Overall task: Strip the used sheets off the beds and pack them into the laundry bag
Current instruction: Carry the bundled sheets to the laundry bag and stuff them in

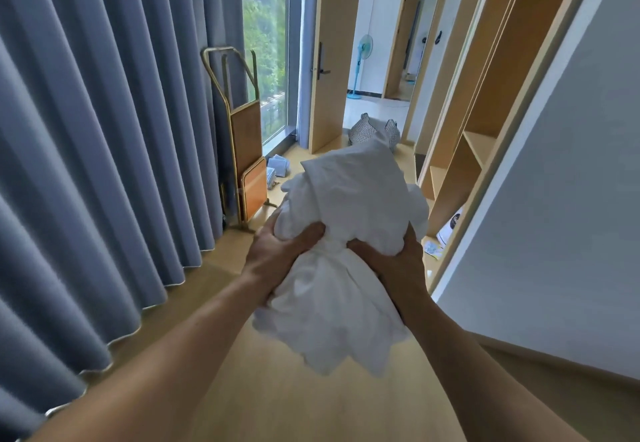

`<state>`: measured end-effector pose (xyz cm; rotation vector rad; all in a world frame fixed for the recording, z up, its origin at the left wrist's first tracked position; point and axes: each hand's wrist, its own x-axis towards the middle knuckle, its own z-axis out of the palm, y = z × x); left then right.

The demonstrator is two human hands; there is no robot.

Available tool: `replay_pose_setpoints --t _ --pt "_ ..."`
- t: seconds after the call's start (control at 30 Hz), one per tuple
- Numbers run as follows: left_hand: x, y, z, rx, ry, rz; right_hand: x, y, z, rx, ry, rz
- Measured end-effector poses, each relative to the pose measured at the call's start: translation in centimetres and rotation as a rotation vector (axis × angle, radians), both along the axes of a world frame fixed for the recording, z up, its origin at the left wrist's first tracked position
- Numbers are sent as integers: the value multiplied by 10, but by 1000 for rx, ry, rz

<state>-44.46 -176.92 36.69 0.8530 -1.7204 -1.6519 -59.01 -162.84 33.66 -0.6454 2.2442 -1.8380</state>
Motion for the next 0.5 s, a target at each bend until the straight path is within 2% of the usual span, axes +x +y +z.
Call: replay_pose_setpoints --t 0.33,0.5 --pt "-169 -124 -15 -9 -9 -15 -170 -130 -23 -43 -22 -15" --pt "-257 -189 -7 -9 -5 56 -262 -198 -11 -34 2 16"
